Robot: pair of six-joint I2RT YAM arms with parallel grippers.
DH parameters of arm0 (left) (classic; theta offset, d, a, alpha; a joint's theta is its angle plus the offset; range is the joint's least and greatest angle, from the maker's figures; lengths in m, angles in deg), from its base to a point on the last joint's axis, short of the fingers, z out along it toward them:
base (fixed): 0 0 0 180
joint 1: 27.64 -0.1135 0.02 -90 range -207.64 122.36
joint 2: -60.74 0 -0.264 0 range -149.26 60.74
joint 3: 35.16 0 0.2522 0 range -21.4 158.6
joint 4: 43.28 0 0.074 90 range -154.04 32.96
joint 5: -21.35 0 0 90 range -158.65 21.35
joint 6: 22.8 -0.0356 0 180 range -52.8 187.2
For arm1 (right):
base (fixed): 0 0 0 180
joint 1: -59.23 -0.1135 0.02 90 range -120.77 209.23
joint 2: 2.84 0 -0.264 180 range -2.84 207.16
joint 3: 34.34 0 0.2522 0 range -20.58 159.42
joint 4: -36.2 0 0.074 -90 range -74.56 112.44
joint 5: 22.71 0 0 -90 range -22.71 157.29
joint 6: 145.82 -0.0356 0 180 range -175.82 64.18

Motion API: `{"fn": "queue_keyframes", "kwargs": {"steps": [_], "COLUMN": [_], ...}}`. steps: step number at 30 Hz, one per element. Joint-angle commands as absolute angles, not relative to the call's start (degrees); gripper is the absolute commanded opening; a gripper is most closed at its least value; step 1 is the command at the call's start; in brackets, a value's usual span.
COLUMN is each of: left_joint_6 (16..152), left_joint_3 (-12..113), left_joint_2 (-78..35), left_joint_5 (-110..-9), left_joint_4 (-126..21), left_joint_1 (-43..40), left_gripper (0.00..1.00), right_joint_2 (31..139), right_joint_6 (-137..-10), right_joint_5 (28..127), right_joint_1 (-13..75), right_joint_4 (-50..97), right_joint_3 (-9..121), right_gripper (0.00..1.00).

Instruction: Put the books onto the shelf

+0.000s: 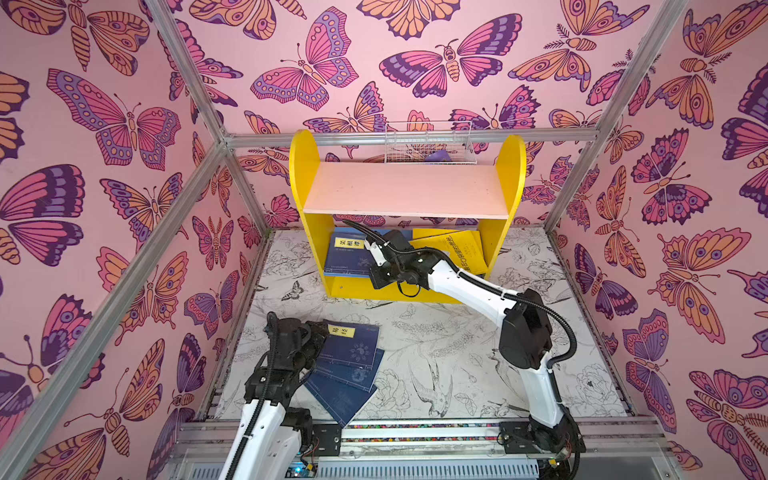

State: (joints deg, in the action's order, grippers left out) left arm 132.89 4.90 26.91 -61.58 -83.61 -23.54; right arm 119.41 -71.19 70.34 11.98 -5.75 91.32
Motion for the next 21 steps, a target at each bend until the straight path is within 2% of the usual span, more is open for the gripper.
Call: {"fn": "queue_keyframes", "kwargs": {"steps": [1,8,13,21], "left_joint_6": [133.2,132.5,132.4,132.5], "left_joint_3": [3.7,3.7,3.7,4.1], "left_joint_2": [27.3,27.1,26.6,26.3], "left_joint_5": [-61.6,-61.4,-61.3,-61.1], "left_joint_4": [-83.0,-82.9,-82.5,-82.0], "left_joint_1": [-23.4,-23.4,-23.4,-23.4], "left_gripper": [0.56,0.56,0.56,0.56], "right_joint_2": [118.2,113.8,110.5,113.7], "right_joint_6": [-71.0,-72.6,-73.2,-75.0], "right_joint_5": [69.1,60.8,62.5,56.2], "right_joint_1": [12.5,13.8,14.9,15.4], "right_joint_4": [-6.7,-9.1,-5.8,-11.8], "right_joint_3": [91.6,88.8,83.8,87.3], "right_gripper": [0.09,0.09,0.09,0.09]}}
